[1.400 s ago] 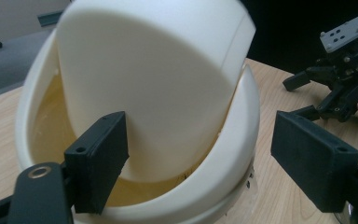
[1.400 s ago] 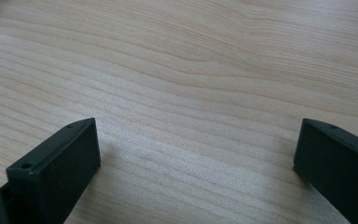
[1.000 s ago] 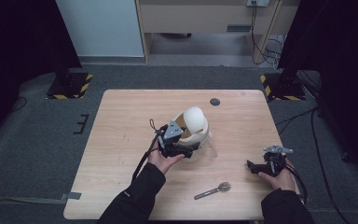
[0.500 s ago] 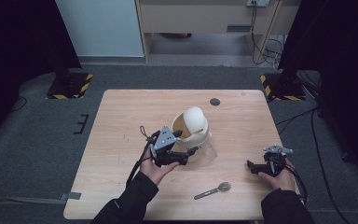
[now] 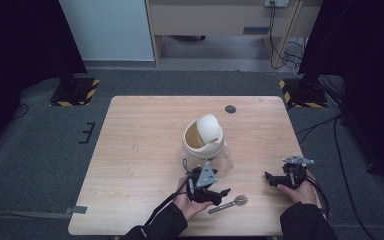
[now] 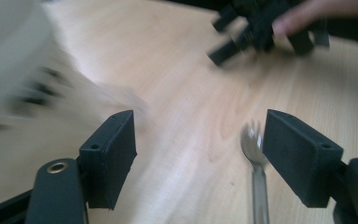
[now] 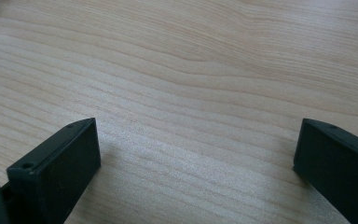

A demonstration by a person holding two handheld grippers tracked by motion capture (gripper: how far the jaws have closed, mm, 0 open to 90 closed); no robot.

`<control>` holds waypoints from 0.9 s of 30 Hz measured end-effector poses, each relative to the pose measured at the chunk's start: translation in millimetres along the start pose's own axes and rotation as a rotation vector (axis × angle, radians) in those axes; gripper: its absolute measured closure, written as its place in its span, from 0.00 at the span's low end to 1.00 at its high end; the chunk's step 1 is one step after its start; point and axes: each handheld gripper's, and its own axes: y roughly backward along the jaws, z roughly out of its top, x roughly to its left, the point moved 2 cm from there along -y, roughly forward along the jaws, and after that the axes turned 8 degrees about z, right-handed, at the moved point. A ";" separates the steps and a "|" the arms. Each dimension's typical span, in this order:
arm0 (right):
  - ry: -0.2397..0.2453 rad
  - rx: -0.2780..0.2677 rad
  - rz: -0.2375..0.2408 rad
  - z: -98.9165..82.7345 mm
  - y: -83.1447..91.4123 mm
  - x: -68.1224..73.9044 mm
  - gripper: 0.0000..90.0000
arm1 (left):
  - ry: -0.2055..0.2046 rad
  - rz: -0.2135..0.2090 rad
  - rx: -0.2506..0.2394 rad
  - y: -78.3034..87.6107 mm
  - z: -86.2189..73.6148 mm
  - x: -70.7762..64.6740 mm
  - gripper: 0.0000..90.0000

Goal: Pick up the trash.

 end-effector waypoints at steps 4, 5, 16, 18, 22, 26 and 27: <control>0.000 -0.001 0.001 -0.1 0.0 0.2 0.01 | 0.000 -0.035 0.028 -15.7 -6.2 -11.9 0.29; -0.002 -0.001 0.001 -0.1 0.0 0.4 0.01 | -0.004 -0.042 0.041 -19.0 -8.3 -14.5 0.29; 0.001 0.000 0.002 -0.1 0.1 0.2 0.01 | -0.041 -0.101 0.169 -37.6 -25.0 -28.6 0.38; 0.001 0.000 0.002 -0.1 0.1 0.1 0.01 | -0.057 -0.100 0.179 -39.0 -26.7 -29.9 0.41; -0.001 0.000 0.002 -0.2 0.1 0.3 0.01 | -0.078 -0.091 0.175 -38.6 -26.6 -30.9 0.49; 0.000 0.000 0.002 -0.2 0.1 0.3 0.01 | -0.088 -0.091 0.167 -37.6 -26.8 -32.0 0.61; 0.001 0.000 0.002 -0.1 0.1 0.1 0.01 | -0.088 -0.089 0.167 -37.2 -26.9 -32.2 0.64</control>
